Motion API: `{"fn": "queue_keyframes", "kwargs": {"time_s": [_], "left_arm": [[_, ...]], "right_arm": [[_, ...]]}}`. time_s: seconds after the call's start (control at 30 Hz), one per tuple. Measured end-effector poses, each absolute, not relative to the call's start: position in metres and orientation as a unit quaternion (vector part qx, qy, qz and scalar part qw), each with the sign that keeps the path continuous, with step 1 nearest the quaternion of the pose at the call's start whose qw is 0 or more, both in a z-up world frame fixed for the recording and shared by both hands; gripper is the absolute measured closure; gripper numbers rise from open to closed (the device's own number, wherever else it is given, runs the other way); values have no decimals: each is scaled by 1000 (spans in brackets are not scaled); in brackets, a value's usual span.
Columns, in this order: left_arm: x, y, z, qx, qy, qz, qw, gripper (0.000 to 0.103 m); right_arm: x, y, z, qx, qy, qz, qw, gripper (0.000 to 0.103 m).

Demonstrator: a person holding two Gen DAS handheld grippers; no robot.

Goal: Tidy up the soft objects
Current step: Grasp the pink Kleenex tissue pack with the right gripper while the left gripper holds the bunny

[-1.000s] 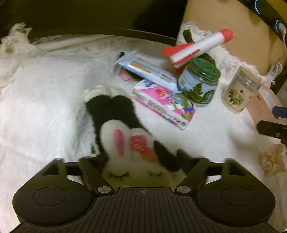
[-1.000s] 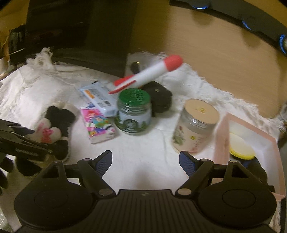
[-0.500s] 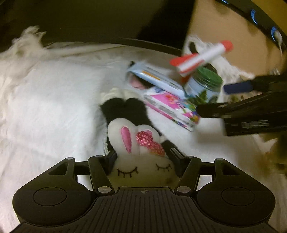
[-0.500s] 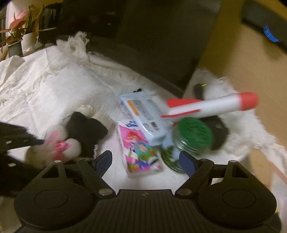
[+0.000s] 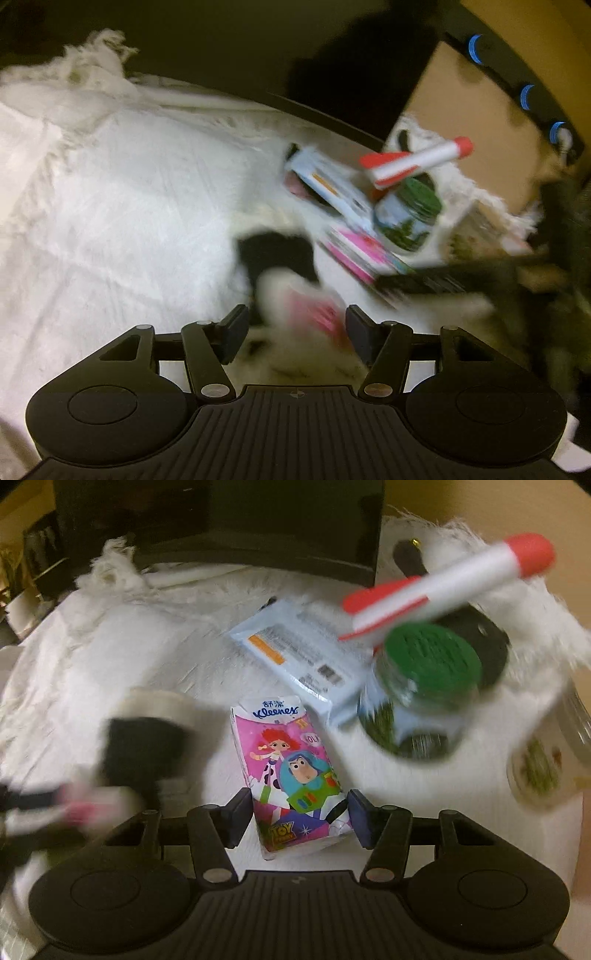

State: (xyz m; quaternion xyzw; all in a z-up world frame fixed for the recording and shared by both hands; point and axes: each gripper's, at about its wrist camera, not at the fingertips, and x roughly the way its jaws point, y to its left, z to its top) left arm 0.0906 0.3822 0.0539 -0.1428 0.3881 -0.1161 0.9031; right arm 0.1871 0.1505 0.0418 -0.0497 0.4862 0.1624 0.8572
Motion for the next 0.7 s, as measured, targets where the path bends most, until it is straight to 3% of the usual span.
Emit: {"fn": "queue_keyframes", "kwargs": {"time_s": [0.13, 0.27, 0.43, 0.5, 0.53, 0.6, 0.7], "left_arm": [[109, 373, 43, -139, 411, -93, 896, 40], [120, 351, 31, -118, 435, -109, 886, 29], [126, 347, 24, -126, 444, -106, 881, 15], [127, 346, 23, -125, 443, -106, 881, 18], [125, 346, 23, -120, 440, -105, 884, 20], [119, 344, 23, -98, 429, -88, 894, 38], [110, 348, 21, -101, 409, -85, 903, 40]], "right_arm": [[161, 141, 41, -65, 498, 178, 846, 43], [159, 139, 43, -93, 473, 174, 859, 23], [178, 155, 34, -144, 452, 202, 857, 22], [185, 164, 29, -150, 459, 211, 850, 29], [185, 167, 28, -149, 462, 220, 846, 47], [186, 172, 27, -146, 468, 224, 842, 51], [183, 173, 30, -137, 472, 232, 839, 52]]}}
